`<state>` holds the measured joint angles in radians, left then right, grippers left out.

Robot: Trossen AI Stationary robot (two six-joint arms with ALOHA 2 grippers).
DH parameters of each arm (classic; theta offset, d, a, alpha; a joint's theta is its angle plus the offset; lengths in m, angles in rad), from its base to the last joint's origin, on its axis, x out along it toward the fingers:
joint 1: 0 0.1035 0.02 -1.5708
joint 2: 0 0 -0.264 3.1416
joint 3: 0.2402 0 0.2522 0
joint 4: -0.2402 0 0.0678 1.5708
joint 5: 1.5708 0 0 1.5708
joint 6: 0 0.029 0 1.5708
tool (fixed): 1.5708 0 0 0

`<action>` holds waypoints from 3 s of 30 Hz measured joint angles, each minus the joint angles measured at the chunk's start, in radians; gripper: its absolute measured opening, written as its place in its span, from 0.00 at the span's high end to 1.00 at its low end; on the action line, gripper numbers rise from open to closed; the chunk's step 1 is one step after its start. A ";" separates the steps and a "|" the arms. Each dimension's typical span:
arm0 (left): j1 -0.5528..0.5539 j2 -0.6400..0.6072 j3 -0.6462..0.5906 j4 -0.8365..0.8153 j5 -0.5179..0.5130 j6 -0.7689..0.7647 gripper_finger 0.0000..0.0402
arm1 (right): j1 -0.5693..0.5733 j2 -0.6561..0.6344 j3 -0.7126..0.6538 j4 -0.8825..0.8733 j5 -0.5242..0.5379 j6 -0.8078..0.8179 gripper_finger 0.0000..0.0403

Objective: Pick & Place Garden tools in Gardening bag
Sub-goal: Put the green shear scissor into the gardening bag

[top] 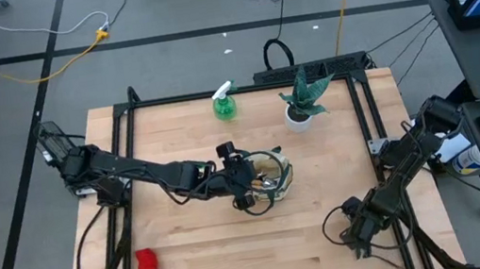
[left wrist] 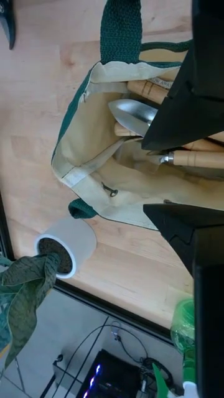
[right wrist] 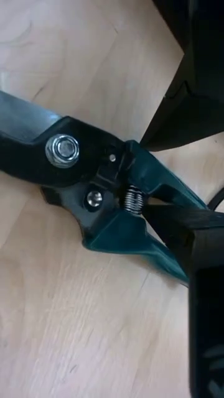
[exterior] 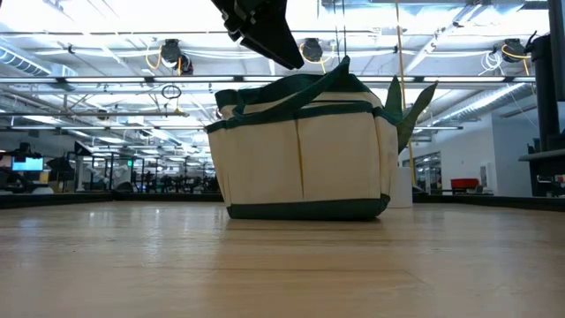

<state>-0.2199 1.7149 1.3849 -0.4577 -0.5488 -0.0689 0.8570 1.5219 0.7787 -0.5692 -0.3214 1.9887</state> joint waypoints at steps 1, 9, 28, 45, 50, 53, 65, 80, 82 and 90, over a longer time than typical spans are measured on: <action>0.000 0.000 0.000 0.000 0.000 0.000 0.61 | 0.000 -0.001 -0.005 0.006 0.000 -0.004 0.64; 0.000 0.000 0.000 0.019 0.000 0.001 0.61 | 0.000 -0.002 -0.018 0.022 -0.002 -0.016 0.64; 0.000 0.000 0.000 0.021 0.000 0.008 0.61 | 0.000 -0.001 -0.054 0.020 0.002 -0.012 0.67; 0.000 0.000 0.000 0.021 0.000 0.009 0.61 | 0.000 -0.001 -0.055 0.018 0.006 -0.113 0.82; 0.000 0.000 0.000 0.021 0.000 0.009 0.61 | 0.001 -0.006 -0.055 0.011 0.037 -0.142 0.85; 0.000 0.000 0.000 0.021 0.000 0.010 0.61 | -0.002 -0.019 -0.056 -0.001 0.064 -0.143 0.86; 0.002 0.000 0.000 0.020 0.000 0.010 0.61 | -0.007 -0.097 -0.059 -0.053 0.177 -0.150 0.86; 0.004 0.000 0.000 0.020 0.000 0.015 0.61 | -0.032 -0.197 -0.059 -0.156 0.257 -0.198 0.86; 0.004 0.000 0.000 0.020 0.000 0.014 0.61 | -0.043 -0.206 -0.059 -0.166 0.257 -0.224 0.86; 0.004 0.000 0.000 0.020 0.000 0.015 0.61 | -0.096 -0.216 -0.057 -0.173 0.253 -0.351 0.86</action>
<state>-0.2161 1.7149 1.3849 -0.4374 -0.5491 -0.0540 0.7607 1.3056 0.7216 -0.7426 -0.0689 1.6382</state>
